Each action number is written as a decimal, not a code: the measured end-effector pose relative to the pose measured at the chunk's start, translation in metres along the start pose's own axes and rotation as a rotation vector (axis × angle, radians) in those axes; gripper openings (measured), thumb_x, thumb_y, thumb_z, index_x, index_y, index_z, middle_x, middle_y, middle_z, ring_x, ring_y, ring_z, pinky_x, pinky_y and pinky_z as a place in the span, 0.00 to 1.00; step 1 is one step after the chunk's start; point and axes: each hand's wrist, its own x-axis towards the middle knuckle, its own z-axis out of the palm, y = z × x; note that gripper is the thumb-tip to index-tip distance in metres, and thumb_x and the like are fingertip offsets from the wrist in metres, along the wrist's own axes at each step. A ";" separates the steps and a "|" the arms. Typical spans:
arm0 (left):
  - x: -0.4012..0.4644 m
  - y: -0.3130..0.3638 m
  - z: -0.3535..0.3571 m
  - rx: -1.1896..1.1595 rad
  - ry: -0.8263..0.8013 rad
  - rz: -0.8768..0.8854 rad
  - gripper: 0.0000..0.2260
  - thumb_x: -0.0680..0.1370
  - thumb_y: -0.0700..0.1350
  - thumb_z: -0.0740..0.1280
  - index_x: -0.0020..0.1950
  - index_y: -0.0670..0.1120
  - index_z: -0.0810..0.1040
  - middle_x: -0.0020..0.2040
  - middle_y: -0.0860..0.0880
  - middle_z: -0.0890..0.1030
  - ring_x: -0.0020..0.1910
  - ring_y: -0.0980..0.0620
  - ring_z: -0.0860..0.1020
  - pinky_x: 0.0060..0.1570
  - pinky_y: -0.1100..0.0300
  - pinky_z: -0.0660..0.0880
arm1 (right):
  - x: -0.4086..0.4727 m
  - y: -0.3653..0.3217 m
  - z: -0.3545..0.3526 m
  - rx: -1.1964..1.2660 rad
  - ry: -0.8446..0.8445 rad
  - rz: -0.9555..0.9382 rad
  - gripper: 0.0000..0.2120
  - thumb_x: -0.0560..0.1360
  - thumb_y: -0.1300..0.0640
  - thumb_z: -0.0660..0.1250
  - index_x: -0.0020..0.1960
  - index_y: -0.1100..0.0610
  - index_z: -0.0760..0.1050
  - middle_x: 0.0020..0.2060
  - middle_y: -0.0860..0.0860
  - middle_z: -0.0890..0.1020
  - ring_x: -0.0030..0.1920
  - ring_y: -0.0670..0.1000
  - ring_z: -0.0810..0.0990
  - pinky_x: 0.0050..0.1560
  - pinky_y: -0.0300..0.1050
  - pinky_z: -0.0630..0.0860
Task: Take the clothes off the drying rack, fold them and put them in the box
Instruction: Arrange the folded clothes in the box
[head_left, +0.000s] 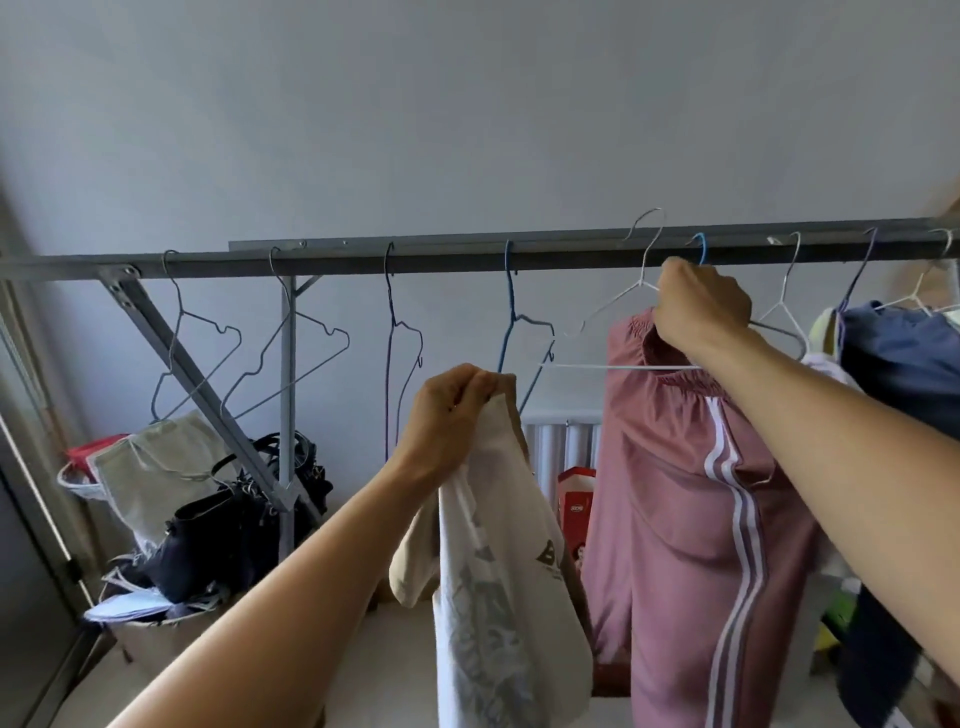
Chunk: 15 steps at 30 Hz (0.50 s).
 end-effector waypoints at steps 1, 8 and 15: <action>0.002 0.001 -0.002 -0.017 -0.020 -0.006 0.12 0.82 0.42 0.63 0.41 0.42 0.80 0.35 0.54 0.80 0.33 0.60 0.76 0.37 0.66 0.72 | 0.006 -0.006 0.000 -0.008 -0.007 0.015 0.11 0.78 0.68 0.61 0.60 0.65 0.71 0.54 0.65 0.79 0.54 0.67 0.79 0.48 0.56 0.75; 0.004 0.006 -0.025 -0.027 -0.131 -0.016 0.15 0.82 0.38 0.61 0.37 0.49 0.78 0.28 0.61 0.77 0.29 0.65 0.73 0.34 0.72 0.69 | 0.024 -0.034 0.008 -0.160 -0.065 -0.068 0.13 0.78 0.71 0.58 0.61 0.66 0.73 0.57 0.65 0.78 0.58 0.66 0.77 0.49 0.55 0.74; -0.001 -0.003 -0.048 -0.048 -0.146 -0.037 0.12 0.83 0.41 0.61 0.42 0.37 0.78 0.35 0.50 0.76 0.34 0.57 0.72 0.36 0.68 0.70 | 0.015 -0.045 0.019 -0.252 -0.138 -0.095 0.15 0.78 0.71 0.57 0.63 0.67 0.72 0.59 0.64 0.77 0.59 0.64 0.77 0.48 0.53 0.72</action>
